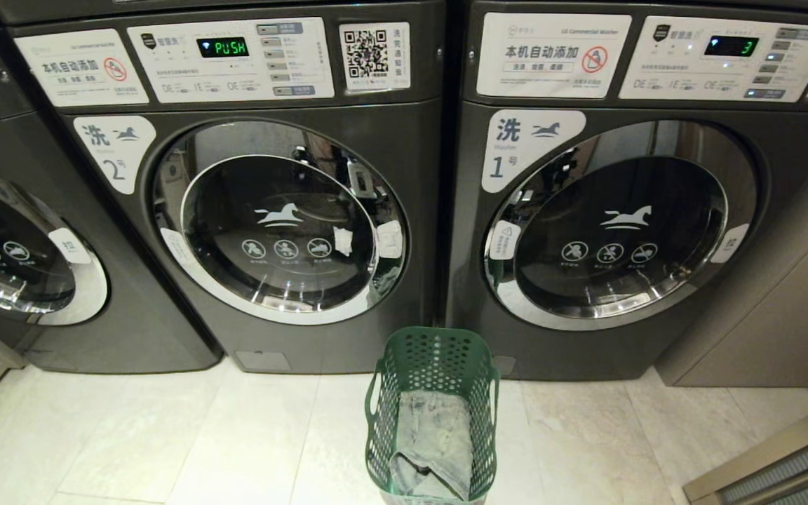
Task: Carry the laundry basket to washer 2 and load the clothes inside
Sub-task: Open the lid of the washing machine
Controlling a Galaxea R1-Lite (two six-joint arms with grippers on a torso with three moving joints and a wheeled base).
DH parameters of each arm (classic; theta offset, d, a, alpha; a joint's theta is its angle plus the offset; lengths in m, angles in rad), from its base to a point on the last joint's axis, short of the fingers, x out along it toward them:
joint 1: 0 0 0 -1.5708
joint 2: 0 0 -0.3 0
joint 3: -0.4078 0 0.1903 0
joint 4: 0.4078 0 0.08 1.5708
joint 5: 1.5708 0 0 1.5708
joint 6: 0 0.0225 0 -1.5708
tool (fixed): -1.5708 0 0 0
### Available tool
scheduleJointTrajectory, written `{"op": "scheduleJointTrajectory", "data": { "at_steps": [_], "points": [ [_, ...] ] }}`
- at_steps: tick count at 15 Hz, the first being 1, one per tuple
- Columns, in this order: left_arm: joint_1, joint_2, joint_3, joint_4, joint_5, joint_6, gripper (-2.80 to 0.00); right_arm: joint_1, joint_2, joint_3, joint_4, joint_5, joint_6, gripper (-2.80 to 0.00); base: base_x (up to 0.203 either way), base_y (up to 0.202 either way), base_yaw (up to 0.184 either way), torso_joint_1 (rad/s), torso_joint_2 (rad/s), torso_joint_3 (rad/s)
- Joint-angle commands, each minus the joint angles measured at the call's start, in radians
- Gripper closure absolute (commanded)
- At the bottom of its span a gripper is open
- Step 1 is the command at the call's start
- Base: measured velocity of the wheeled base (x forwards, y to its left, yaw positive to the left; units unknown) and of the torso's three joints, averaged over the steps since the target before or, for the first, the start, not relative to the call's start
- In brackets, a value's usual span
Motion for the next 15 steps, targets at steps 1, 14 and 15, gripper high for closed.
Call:
{"op": "scheduleJointTrajectory", "data": {
  "at_steps": [1, 14, 15],
  "points": [
    [0.001, 0.0, 0.0, 0.001, 0.0, 0.0, 0.0, 0.0, 0.001, 0.0, 0.0, 0.001, -0.001, 0.0, 0.0, -0.196, 0.0, 0.002, 0.0, 0.003],
    [0.001, -0.002, 0.002, -0.001, 0.0, 0.0, 0.0, 0.0, 0.001, 0.0, 0.0, 0.002, -0.003, 0.0, 0.0, -0.181, 0.002, 0.003, 0.0, 0.003],
    [0.001, -0.002, 0.002, -0.001, 0.0, 0.0, 0.0, 0.0, 0.001, 0.0, 0.0, 0.001, -0.003, 0.0, 0.0, 0.0, 0.0, 0.0, 0.0, 0.0]
  ]
}}
